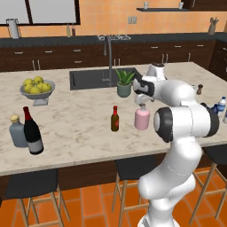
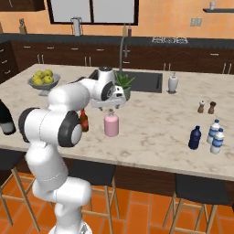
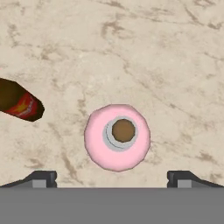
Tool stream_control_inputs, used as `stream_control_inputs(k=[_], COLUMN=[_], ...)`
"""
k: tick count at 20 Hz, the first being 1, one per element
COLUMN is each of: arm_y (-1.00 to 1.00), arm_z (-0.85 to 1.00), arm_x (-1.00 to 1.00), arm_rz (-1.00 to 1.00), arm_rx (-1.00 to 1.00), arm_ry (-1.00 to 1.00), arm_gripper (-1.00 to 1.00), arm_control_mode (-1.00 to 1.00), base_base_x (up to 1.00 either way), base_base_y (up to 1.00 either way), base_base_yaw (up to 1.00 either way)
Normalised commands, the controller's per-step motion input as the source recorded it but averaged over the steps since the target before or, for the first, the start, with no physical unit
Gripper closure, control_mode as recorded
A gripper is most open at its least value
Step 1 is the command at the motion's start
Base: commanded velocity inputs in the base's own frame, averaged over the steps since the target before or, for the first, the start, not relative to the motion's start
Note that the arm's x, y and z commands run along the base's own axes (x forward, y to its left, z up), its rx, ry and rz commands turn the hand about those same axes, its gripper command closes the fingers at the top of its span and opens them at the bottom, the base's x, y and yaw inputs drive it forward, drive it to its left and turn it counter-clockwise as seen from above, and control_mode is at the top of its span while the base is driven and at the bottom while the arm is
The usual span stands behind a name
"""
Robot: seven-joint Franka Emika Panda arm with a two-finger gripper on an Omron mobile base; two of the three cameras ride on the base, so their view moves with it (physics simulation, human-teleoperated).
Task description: Move the plastic bottles in the middle to the plastics group, and the glass bottles in the middle to the glass group.
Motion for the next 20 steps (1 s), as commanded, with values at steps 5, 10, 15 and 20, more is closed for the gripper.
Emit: stream_control_inputs(k=[5,10,15,20], arm_y=[0.00,0.06,0.02,-0.01], arm_z=[-0.40,-0.39,-0.05,-0.06], arm_x=[0.10,0.18,0.16,0.03], arm_rz=[0.00,0.00,0.00,0.00], arm_rx=[0.00,0.00,0.00,0.00], arm_ry=[0.00,-0.01,-0.09,-0.04], arm_gripper=[-1.00,-1.00,-1.00,-1.00], arm_control_mode=[-1.00,-1.00,-1.00,-1.00], base_base_x=[0.00,0.00,0.00,0.00], base_base_y=[0.00,0.00,0.00,0.00], base_base_yaw=[0.00,0.00,0.00,0.00])
